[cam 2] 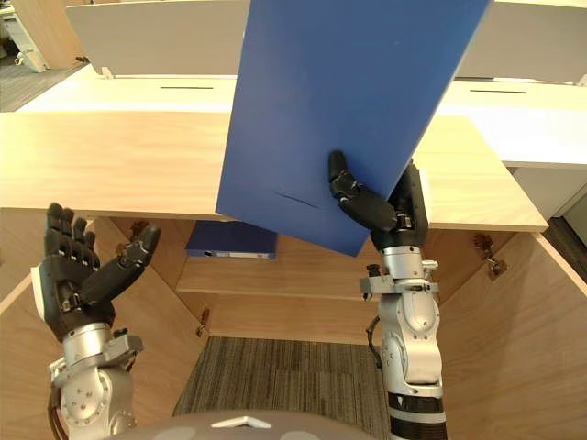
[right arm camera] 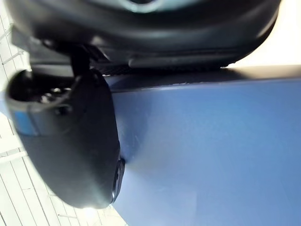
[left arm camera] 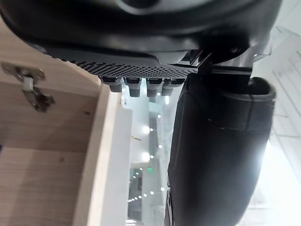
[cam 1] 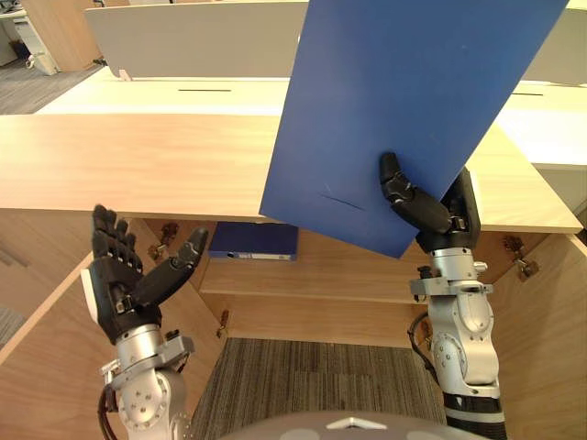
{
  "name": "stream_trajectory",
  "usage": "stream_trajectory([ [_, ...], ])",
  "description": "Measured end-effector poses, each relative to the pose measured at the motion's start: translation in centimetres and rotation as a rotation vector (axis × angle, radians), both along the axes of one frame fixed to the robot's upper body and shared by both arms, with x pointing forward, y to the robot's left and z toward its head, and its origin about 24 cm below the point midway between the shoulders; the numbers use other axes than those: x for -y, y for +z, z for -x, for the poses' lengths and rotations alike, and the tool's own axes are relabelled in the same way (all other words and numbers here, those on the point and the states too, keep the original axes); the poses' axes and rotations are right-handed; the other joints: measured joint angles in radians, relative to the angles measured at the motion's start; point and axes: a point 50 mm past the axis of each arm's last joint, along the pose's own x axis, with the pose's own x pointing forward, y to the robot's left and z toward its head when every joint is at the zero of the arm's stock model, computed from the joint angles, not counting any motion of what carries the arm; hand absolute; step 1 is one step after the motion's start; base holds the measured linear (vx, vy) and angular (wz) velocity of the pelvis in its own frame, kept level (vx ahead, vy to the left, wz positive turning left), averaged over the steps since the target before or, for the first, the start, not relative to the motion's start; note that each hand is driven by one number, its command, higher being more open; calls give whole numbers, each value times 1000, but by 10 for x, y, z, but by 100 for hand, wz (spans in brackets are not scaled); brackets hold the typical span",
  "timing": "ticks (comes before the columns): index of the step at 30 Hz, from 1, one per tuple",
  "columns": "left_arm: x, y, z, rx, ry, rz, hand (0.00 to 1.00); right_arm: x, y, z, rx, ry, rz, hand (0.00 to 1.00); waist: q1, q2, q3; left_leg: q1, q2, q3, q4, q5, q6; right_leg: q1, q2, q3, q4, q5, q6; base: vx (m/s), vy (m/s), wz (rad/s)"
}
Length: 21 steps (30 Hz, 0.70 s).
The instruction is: Walk over to the cabinet, pick up the folder, carry it to the office cabinet, place the folder inside the office cabinet, then close the office cabinet door
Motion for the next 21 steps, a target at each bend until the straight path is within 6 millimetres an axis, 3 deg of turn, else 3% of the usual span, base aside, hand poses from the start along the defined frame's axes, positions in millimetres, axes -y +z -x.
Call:
stream_trajectory([
  [7,0,-46,11,-227,27,40,100,1,-1,0,-5,-7,-4,0,4,-6,3,-5,0,-13,-2,-1,-1,-1,-1,-14,5,-11,3,19,4,6],
  [11,8,-91,23,-437,-16,122,100,-2,-1,0,-5,3,-5,0,12,-6,4,-5,0,-12,-2,-3,-5,-2,-2,-14,5,-13,5,0,0,0],
  [13,14,-115,34,-558,-37,173,100,-8,0,2,-3,31,-5,0,13,-6,4,-5,1,-10,-1,-4,-6,-2,-1,-11,5,-13,5,0,0,0],
  [21,28,-175,68,-907,-111,214,100,-44,-1,11,3,193,83,0,16,-7,4,9,9,17,4,-12,-17,-3,8,19,7,-13,4,-13,13,-11],
])
